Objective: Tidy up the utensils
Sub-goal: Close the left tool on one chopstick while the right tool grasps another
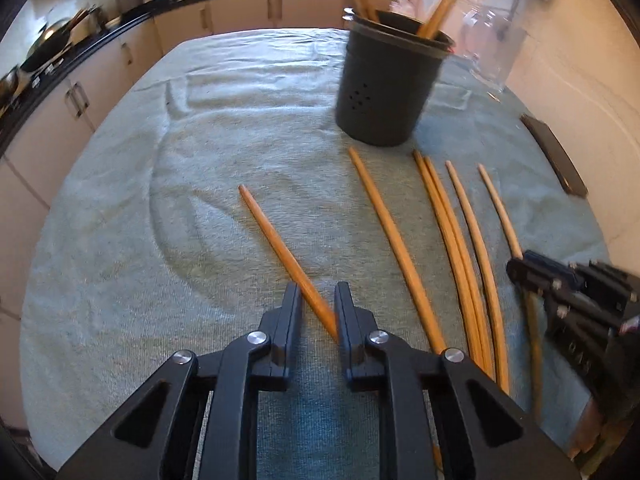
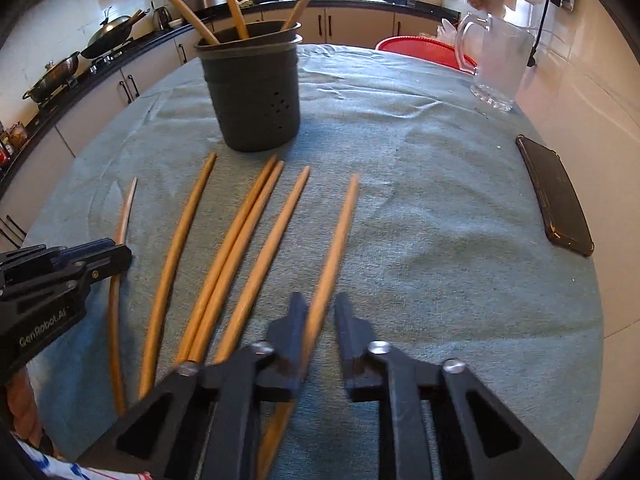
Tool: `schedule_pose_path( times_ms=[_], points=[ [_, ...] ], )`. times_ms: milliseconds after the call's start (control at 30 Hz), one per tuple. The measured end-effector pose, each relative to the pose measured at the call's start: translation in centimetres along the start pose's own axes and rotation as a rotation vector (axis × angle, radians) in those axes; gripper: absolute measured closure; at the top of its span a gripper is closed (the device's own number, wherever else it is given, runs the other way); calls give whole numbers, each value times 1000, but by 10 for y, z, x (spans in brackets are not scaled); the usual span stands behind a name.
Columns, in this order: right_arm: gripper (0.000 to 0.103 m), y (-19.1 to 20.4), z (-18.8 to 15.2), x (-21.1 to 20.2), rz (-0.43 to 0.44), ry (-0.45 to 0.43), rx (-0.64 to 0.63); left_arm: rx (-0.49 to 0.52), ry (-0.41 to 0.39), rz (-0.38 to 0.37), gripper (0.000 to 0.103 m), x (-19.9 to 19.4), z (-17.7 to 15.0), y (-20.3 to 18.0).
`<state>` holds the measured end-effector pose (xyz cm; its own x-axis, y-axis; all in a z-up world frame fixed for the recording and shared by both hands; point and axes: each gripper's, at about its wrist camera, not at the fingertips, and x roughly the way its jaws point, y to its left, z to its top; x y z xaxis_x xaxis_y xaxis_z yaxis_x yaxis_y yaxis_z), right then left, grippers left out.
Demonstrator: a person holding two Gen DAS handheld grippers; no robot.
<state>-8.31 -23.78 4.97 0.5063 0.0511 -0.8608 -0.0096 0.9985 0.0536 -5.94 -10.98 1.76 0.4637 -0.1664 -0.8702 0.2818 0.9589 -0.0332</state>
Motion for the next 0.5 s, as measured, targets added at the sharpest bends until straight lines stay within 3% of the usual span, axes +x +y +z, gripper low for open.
schedule_pose_path(
  times_ms=[167, 267, 367, 500],
  points=[
    [95, -21, -4, -5, -9, 47, 10, 157, 0, 14, 98, -9, -3, 2],
    [95, -43, -8, -9, 13, 75, 53, 197, 37, -11, 98, -11, -3, 10],
    [95, -57, -10, -11, 37, 93, 92, 186, 80, -24, 98, -8, -2, 17],
    [93, -62, -7, -9, 53, 123, 109, 65, 116, -113, 97, -9, 3, 28]
  ],
)
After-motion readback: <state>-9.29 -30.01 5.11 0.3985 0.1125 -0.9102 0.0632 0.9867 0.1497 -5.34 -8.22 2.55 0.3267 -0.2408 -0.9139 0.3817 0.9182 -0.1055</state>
